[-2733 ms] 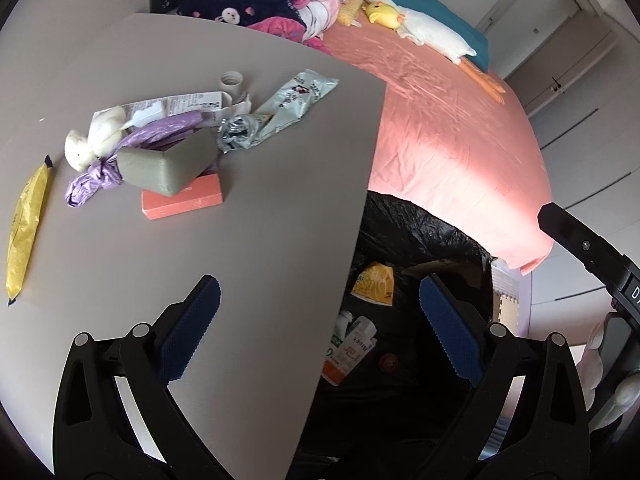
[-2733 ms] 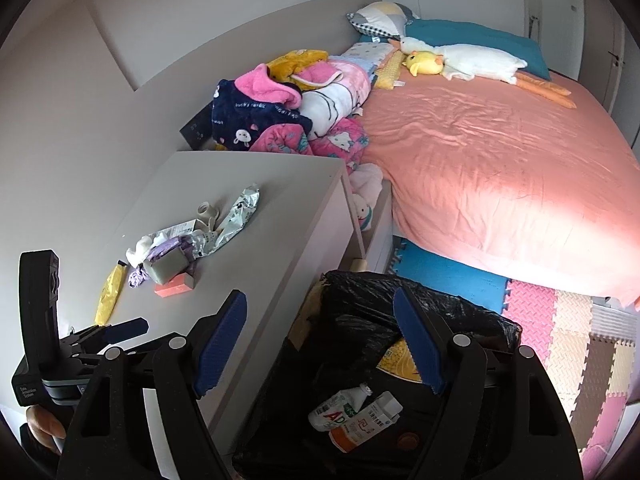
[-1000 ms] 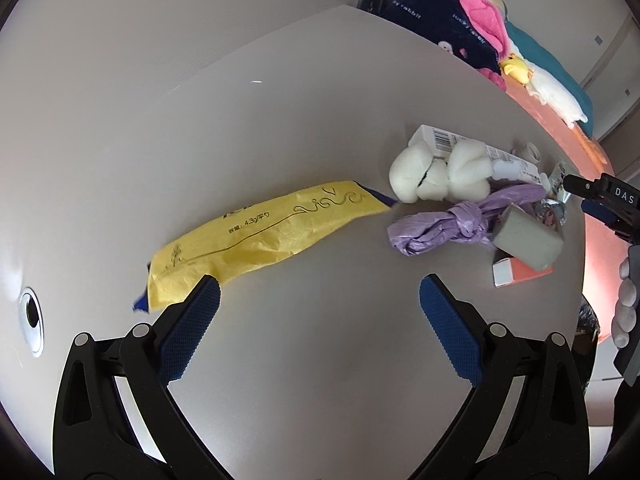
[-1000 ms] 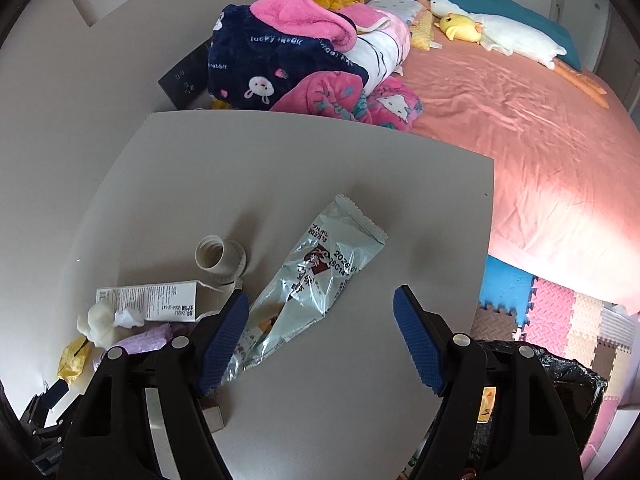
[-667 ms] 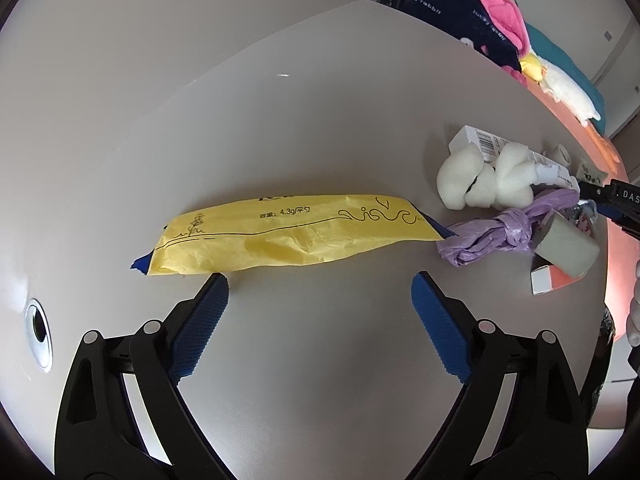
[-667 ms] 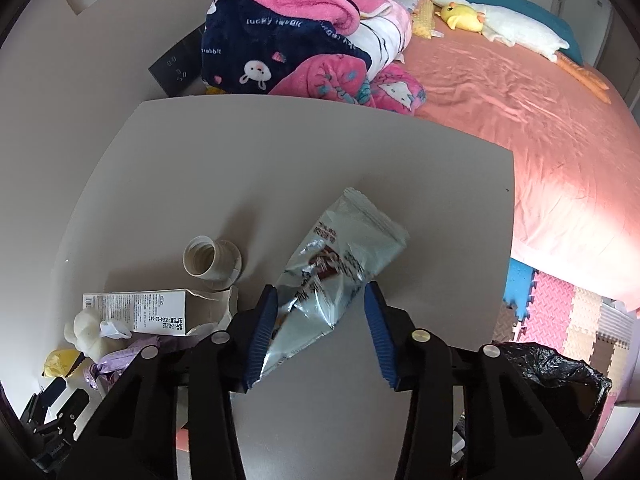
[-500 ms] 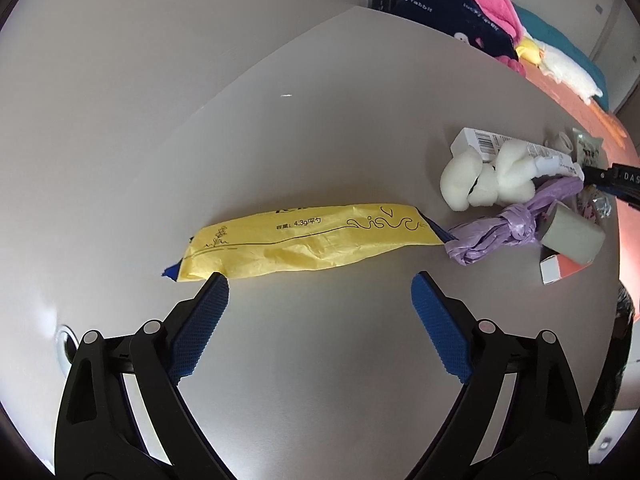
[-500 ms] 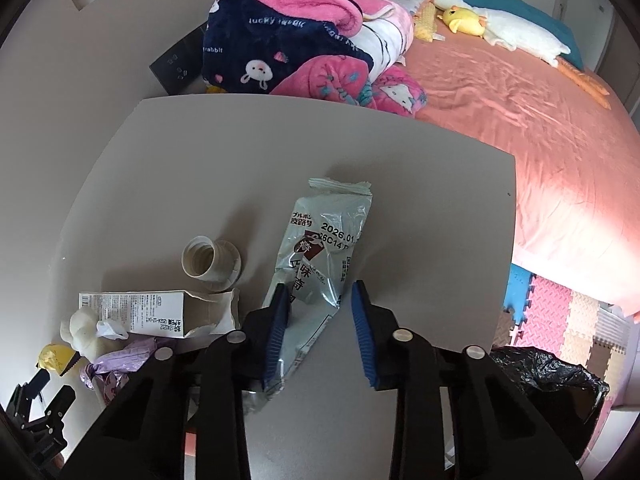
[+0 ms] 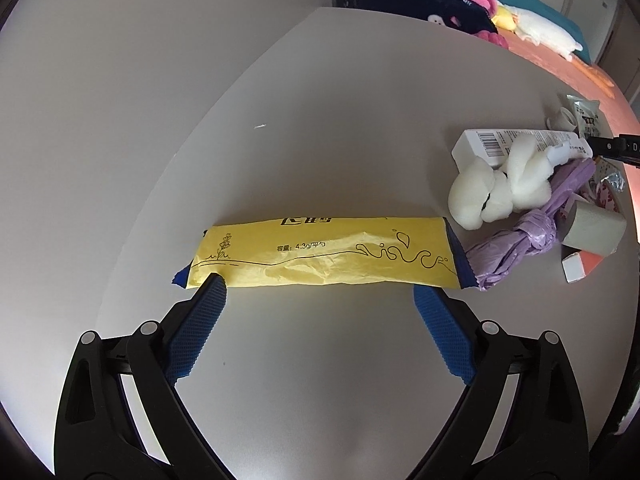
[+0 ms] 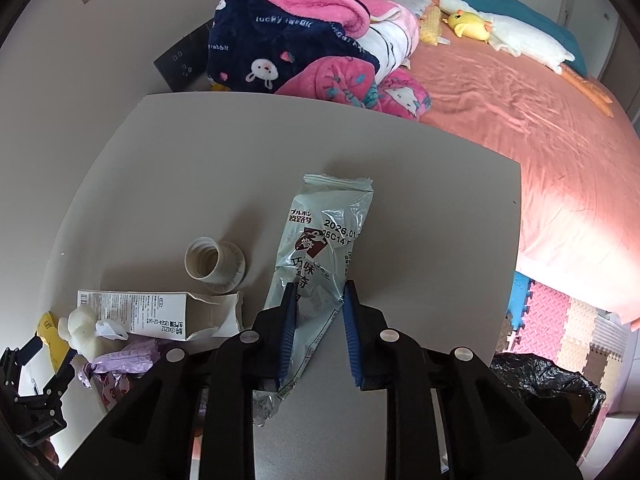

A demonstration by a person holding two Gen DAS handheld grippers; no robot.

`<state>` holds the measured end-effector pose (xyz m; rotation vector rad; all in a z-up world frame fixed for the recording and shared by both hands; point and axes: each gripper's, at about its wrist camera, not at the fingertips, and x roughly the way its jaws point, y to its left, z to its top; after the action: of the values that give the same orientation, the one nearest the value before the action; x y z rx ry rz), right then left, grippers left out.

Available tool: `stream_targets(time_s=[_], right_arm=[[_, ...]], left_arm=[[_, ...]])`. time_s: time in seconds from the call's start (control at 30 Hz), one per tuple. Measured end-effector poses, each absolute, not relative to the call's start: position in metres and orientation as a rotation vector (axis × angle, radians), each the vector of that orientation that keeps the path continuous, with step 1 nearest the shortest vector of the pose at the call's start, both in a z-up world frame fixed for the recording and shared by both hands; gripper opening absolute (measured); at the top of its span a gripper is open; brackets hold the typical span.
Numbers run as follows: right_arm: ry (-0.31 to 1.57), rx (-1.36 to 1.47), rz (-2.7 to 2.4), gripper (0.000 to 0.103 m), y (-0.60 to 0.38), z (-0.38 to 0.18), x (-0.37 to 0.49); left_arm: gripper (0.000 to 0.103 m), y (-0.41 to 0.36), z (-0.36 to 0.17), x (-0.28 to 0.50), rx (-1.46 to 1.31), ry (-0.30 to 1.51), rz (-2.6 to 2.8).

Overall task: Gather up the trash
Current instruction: 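Grasp the yellow wrapper with the left tool while the right tool grasps the silver foil bag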

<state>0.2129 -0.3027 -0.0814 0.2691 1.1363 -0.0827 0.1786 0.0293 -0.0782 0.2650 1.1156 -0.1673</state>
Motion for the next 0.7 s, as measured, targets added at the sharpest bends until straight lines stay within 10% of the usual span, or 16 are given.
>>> stream_targets(time_s=[0.57, 0.7], right_arm=[[1.146, 0.256, -0.079, 0.025, -0.301, -0.082, 0.218], [1.145, 0.251, -0.075, 0.024, -0.300, -0.082, 0.219]], left_arm=[[0.094, 0.002, -0.072, 0.211, 0.489, 1.090, -0.379], [0.066, 0.003, -0.082, 0.226, 0.441, 1.137, -0.411]])
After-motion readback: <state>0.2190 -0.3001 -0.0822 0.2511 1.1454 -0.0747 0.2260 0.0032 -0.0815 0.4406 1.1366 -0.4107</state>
